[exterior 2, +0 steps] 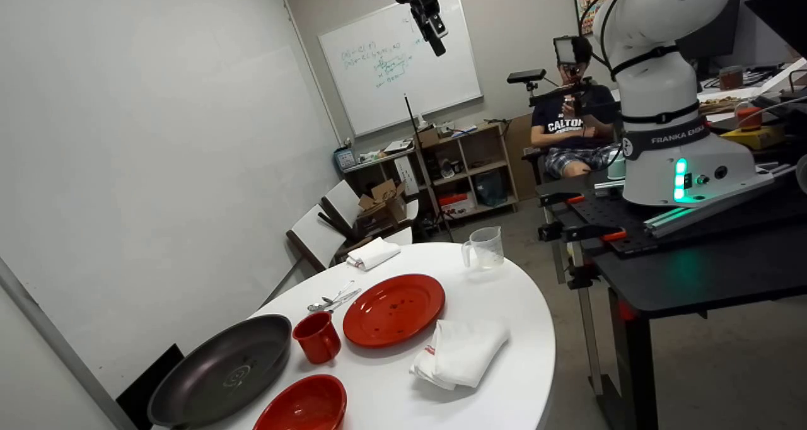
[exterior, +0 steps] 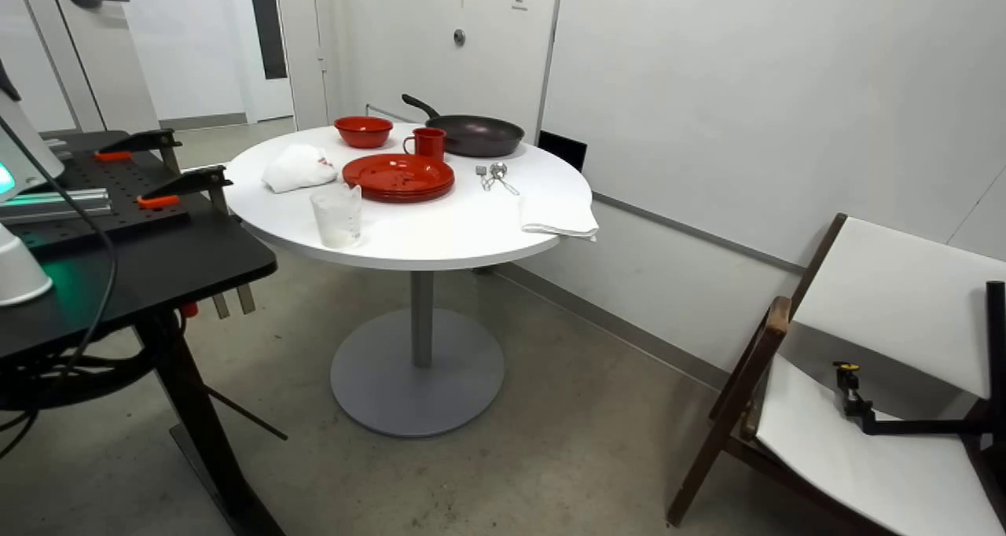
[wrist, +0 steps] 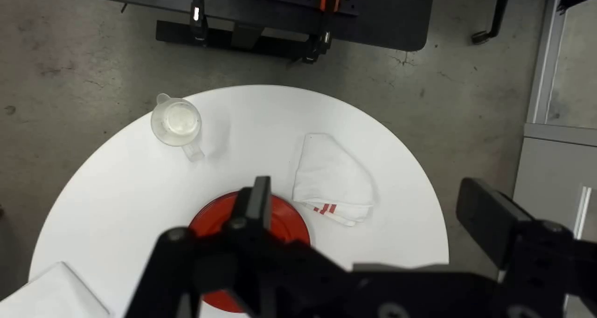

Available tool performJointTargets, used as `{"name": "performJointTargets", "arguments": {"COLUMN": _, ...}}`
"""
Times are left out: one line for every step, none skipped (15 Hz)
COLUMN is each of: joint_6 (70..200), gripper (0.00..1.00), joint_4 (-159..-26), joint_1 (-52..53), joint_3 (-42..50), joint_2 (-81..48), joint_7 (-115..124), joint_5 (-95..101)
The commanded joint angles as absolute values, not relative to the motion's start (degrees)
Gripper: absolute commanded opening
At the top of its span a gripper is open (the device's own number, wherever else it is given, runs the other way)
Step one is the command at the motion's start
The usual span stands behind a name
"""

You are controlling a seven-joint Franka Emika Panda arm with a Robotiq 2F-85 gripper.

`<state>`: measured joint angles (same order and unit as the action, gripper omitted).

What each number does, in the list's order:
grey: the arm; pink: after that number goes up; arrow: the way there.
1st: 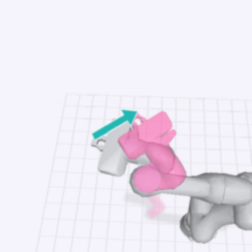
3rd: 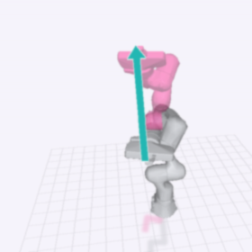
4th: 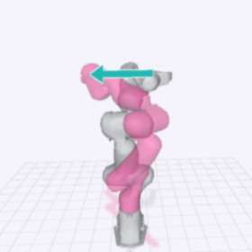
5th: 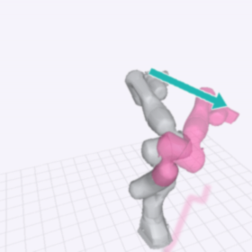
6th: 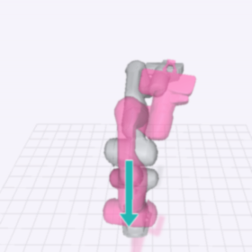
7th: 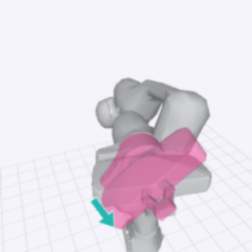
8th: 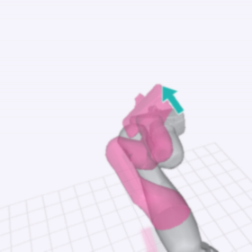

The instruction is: Pick up the cloth and wipe the plate

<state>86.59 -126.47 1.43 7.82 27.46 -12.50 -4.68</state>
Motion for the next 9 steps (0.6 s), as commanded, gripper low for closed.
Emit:
{"name": "performJointTargets", "arguments": {"joint_6": 87.4, "gripper": 1.0, "joint_4": -127.3, "joint_1": 0.3, "joint_3": 6.5, "joint_2": 26.2, "joint_7": -12.1, "joint_5": -4.3}}
{"name": "performJointTargets", "arguments": {"joint_6": 88.8, "gripper": 1.0, "joint_4": -128.3, "joint_1": 0.2, "joint_3": 6.0, "joint_2": 26.0, "joint_7": -11.5, "joint_5": -4.2}}
{"name": "performJointTargets", "arguments": {"joint_6": 91.0, "gripper": 1.0, "joint_4": -129.5, "joint_1": 0.4, "joint_3": 5.4, "joint_2": 25.9, "joint_7": -11.1, "joint_5": -4.3}}
{"name": "performJointTargets", "arguments": {"joint_6": 92.5, "gripper": 1.0, "joint_4": -130.5, "joint_1": 0.8, "joint_3": 4.9, "joint_2": 25.5, "joint_7": -10.9, "joint_5": -5.0}}
{"name": "performJointTargets", "arguments": {"joint_6": 95.5, "gripper": 1.0, "joint_4": -132.0, "joint_1": 1.1, "joint_3": 4.0, "joint_2": 25.3, "joint_7": -10.6, "joint_5": -4.9}}
{"name": "performJointTargets", "arguments": {"joint_6": 97.1, "gripper": 1.0, "joint_4": -132.8, "joint_1": 1.3, "joint_3": 3.2, "joint_2": 24.8, "joint_7": -10.0, "joint_5": -4.9}}
{"name": "performJointTargets", "arguments": {"joint_6": 99.9, "gripper": 1.0, "joint_4": -134.4, "joint_1": 1.8, "joint_3": 2.2, "joint_2": 24.6, "joint_7": -9.8, "joint_5": -4.5}}
{"name": "performJointTargets", "arguments": {"joint_6": 103.1, "gripper": 1.0, "joint_4": -136.0, "joint_1": 2.1, "joint_3": 1.3, "joint_2": 24.4, "joint_7": -9.4, "joint_5": -4.8}}
{"name": "performJointTargets", "arguments": {"joint_6": 105.8, "gripper": 1.0, "joint_4": -137.5, "joint_1": 2.5, "joint_3": 0.3, "joint_2": 24.2, "joint_7": -9.0, "joint_5": -4.5}}
